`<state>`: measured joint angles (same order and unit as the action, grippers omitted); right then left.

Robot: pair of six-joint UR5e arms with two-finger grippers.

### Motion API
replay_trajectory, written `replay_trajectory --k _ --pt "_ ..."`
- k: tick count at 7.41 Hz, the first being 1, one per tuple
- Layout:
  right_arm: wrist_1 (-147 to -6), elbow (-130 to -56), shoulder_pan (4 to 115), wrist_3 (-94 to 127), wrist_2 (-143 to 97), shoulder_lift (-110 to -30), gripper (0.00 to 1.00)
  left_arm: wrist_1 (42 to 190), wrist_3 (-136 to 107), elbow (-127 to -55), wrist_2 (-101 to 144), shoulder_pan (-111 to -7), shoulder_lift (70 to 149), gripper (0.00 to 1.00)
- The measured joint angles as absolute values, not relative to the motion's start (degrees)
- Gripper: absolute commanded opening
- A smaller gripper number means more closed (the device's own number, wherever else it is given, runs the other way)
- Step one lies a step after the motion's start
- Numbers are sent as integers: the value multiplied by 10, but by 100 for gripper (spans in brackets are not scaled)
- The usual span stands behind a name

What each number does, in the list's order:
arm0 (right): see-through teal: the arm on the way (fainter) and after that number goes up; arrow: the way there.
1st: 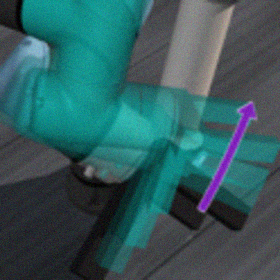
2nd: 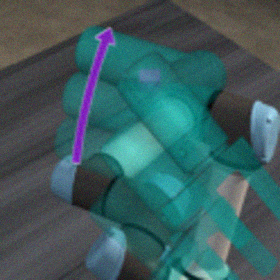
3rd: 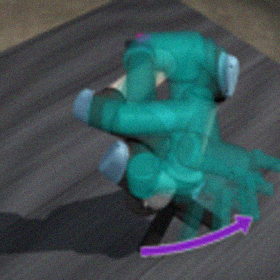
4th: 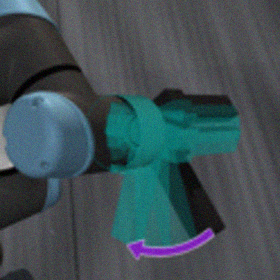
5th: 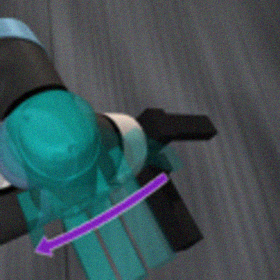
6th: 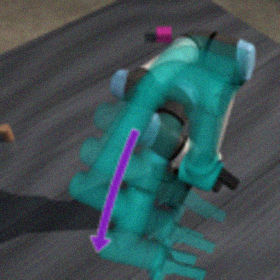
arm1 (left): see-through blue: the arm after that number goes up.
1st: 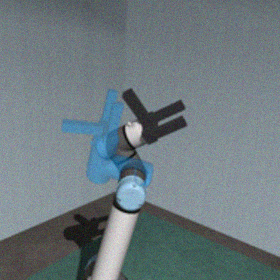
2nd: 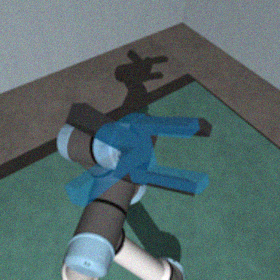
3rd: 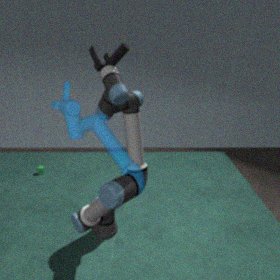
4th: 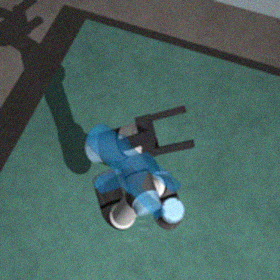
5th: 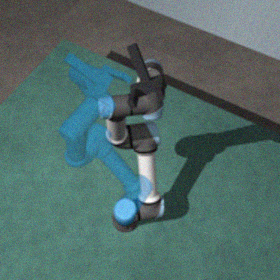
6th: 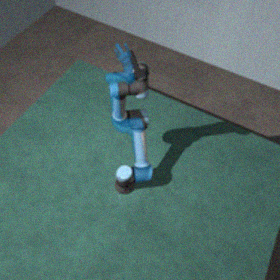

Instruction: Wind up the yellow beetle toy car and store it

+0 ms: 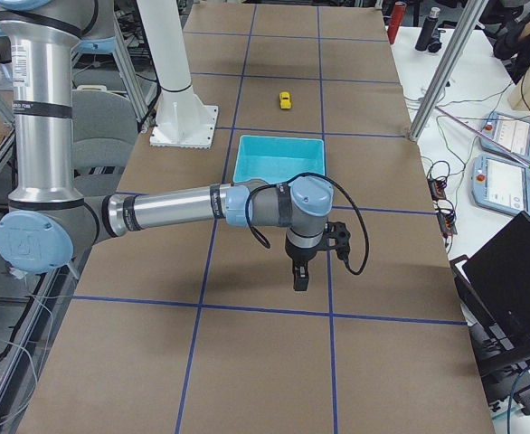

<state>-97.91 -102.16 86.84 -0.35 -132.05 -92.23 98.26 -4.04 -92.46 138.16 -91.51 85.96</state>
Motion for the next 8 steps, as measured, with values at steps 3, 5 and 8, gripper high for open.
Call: replay_trajectory --k 3,5,8 --pt "-979 -1018 869 -4 -1321 -922 100 980 -43 -925 1379 -915 860 100" --pt "-978 -1016 869 -4 -1322 -922 100 978 -45 -925 1378 -915 861 100" --pt "-976 -1008 868 -6 -1321 -922 100 976 -43 -928 1380 -907 867 100"
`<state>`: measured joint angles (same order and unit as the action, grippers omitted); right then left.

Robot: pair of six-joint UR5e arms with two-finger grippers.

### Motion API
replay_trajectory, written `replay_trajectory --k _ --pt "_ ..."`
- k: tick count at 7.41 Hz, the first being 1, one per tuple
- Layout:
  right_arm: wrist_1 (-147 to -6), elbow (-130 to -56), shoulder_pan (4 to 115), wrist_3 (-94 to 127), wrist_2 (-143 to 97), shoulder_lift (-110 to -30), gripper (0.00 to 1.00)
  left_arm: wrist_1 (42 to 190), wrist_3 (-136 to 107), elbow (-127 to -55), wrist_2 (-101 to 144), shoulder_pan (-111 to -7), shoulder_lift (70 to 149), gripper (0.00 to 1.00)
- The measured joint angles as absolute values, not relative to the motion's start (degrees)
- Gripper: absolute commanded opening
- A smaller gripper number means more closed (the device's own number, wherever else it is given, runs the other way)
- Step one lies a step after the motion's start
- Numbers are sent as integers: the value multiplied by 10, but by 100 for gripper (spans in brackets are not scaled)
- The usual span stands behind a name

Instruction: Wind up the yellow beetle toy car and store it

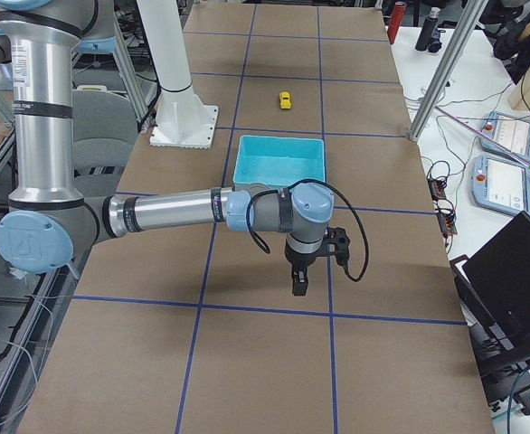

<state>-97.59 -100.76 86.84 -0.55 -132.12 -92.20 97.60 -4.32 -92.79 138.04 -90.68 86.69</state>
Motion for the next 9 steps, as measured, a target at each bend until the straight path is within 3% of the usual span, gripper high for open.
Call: replay_trajectory --k 4,9 --pt "-976 -1004 868 -7 -1321 -923 100 981 -38 -972 1382 -866 879 100" --pt "-976 -1004 868 -8 -1321 -923 100 977 -38 -1025 1375 -704 977 100"
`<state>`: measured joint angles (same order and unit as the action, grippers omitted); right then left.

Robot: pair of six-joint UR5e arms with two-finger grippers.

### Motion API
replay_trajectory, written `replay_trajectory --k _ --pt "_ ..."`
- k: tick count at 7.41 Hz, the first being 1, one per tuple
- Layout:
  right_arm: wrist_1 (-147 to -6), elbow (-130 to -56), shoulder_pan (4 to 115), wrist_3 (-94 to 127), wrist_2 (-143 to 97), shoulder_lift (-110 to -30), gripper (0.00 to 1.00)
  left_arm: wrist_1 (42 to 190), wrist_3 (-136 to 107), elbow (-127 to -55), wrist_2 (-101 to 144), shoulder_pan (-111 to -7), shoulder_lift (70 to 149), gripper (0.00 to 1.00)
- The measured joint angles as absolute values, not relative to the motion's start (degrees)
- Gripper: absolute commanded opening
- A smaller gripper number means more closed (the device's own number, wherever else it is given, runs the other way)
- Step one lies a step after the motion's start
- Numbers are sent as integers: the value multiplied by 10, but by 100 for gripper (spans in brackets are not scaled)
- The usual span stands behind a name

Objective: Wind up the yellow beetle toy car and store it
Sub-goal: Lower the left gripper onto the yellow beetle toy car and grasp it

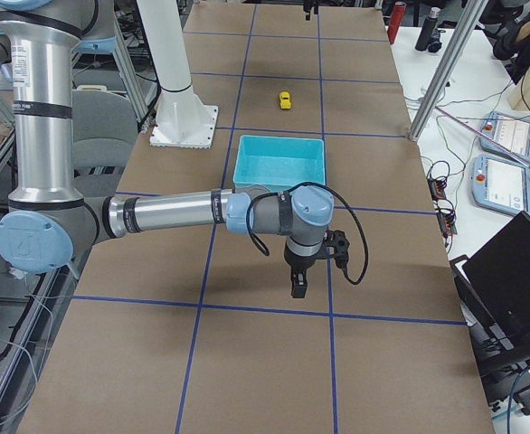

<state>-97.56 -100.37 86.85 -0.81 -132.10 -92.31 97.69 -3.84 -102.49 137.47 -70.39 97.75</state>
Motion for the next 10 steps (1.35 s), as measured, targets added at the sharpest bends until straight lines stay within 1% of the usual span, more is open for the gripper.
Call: replay_trajectory --k 5,7,10 --pt "-975 -996 868 -9 -1321 -922 100 935 -38 -1019 1278 -497 1115 100" --pt "-974 -992 868 -9 -1321 -922 100 910 -38 -1019 1186 -423 1166 100" --pt "-974 -990 868 -9 -1321 -921 100 840 50 -1005 1097 -342 1223 100"
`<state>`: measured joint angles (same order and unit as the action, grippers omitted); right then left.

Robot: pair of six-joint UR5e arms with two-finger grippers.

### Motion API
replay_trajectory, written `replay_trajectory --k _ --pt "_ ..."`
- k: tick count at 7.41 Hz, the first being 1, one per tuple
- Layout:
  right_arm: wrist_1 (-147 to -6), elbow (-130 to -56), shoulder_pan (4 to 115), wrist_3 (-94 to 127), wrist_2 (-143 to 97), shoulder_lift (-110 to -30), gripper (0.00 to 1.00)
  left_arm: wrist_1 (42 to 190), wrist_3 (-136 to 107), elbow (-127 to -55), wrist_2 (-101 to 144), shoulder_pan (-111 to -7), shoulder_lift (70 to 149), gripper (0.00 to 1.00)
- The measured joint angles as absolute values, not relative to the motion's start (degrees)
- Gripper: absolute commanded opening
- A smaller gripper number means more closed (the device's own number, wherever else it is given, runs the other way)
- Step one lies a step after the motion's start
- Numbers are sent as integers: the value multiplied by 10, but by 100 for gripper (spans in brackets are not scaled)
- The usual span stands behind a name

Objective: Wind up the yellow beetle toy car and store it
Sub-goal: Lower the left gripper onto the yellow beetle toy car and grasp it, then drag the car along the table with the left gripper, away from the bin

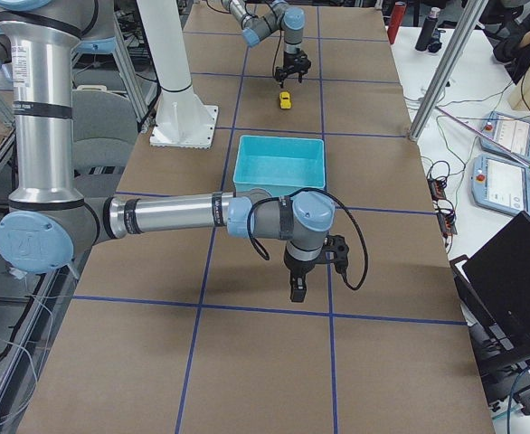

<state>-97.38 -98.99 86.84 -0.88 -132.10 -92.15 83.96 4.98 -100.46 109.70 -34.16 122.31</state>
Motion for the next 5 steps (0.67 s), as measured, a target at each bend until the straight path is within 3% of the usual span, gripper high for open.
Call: replay_trajectory --k 5 --pt "-974 -987 868 -9 -1321 -921 100 724 208 -937 1047 -305 1302 100"
